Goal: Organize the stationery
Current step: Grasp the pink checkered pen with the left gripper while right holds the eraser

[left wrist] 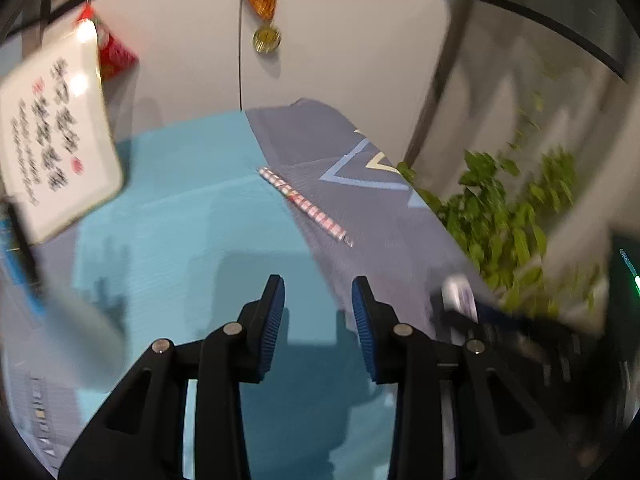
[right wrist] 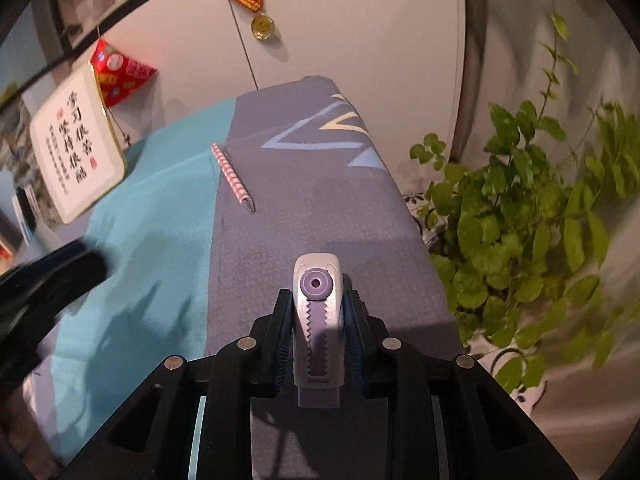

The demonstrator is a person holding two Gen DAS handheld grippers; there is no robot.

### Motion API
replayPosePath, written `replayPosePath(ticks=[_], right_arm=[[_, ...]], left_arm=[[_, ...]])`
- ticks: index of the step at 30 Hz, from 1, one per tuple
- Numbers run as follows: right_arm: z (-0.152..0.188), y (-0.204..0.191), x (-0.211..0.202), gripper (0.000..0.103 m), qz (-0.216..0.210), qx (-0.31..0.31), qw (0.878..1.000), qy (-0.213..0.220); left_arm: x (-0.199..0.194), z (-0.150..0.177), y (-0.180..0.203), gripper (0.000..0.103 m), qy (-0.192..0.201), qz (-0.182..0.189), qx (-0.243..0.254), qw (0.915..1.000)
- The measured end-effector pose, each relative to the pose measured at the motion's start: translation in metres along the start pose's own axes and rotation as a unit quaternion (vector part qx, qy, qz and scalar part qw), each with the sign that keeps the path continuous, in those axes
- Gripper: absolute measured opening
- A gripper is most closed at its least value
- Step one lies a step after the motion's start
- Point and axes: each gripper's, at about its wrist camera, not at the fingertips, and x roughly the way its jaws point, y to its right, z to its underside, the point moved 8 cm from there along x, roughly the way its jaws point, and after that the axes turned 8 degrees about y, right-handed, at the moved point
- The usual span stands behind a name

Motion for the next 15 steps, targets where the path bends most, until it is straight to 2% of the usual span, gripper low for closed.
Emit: replayPosePath(ticks=[3,7,12,13,14,15], right_arm=[[-0.002,0.002,-0.005,0.027,-0.023,0.015,1.000,0.012],[-0.004,-0.002,-0.011,0.027,-0.044,0.021,0.998,0.027],[-0.003,-0.003,-0.018,0.027,-0.058,0.019,0.997,0.041],[-0.003,-0.003,-0.017,0.027,-0.058,0.019,0.997,0.040],[-0.002,-0.002,-0.016,0.027,-0.058,0.020,0.997,0.038],[-0.002,-0.001,-0.015,0.027,-0.058,0.022,0.997,0.037]], left_arm=[[0.034,-0.015,0.004,0.033,-0.016,0.000,-0.034,0.9993],[0.068,-0.035,0.006,0.033,-0.009,-0.044,-0.032,0.9985],[0.095,-0.032,-0.006,0.031,-0.049,-0.062,-0.073,0.9942],[0.099,-0.030,-0.008,0.027,-0.062,-0.064,-0.076,0.9931],[0.098,-0.032,-0.010,0.015,-0.055,-0.069,-0.072,0.9935],[0.098,-0.032,-0.010,0.013,-0.054,-0.072,-0.066,0.9938]])
